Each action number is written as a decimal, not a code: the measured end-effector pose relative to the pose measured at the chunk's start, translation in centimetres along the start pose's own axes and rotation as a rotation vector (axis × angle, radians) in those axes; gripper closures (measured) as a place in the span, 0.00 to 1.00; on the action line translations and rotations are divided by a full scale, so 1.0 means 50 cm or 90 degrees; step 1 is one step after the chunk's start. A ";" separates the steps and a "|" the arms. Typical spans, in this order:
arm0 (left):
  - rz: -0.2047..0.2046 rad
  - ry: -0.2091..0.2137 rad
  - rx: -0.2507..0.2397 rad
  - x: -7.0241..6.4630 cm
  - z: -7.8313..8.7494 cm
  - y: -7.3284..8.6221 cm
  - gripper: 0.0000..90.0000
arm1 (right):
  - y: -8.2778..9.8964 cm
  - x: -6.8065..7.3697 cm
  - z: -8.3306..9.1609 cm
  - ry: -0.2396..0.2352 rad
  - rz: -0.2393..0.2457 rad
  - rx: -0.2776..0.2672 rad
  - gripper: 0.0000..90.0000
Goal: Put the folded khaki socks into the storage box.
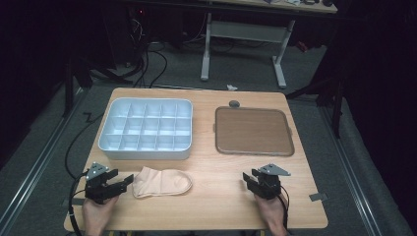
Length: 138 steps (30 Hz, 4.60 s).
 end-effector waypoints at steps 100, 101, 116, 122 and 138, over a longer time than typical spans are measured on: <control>-0.070 0.060 0.031 -0.094 -0.038 -0.025 0.89 | -0.047 0.315 -0.119 -0.185 0.173 0.048 0.96; -0.070 0.062 0.030 -0.096 -0.038 -0.027 0.89 | -0.048 0.312 -0.116 -0.185 0.173 0.048 0.96; -0.072 0.096 0.016 -0.136 -0.064 -0.055 0.89 | -0.052 0.260 -0.084 -0.163 0.150 0.028 0.96; -0.070 0.110 0.015 -0.148 -0.076 -0.058 0.89 | -0.048 0.237 -0.074 -0.154 0.138 0.027 0.97; -0.087 0.139 0.010 -0.189 -0.105 -0.094 0.89 | -0.044 0.187 -0.044 -0.128 0.113 0.013 0.96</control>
Point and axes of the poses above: each handheld gripper's, and its own axes: z roughly backward along the jaws, y roughly out of its underside, x roughly to its left, the point moved 3 cm from there along -z, roughly forward along the jaws, and after that the axes turned 8 degrees about -z, right-handed, at the moved point
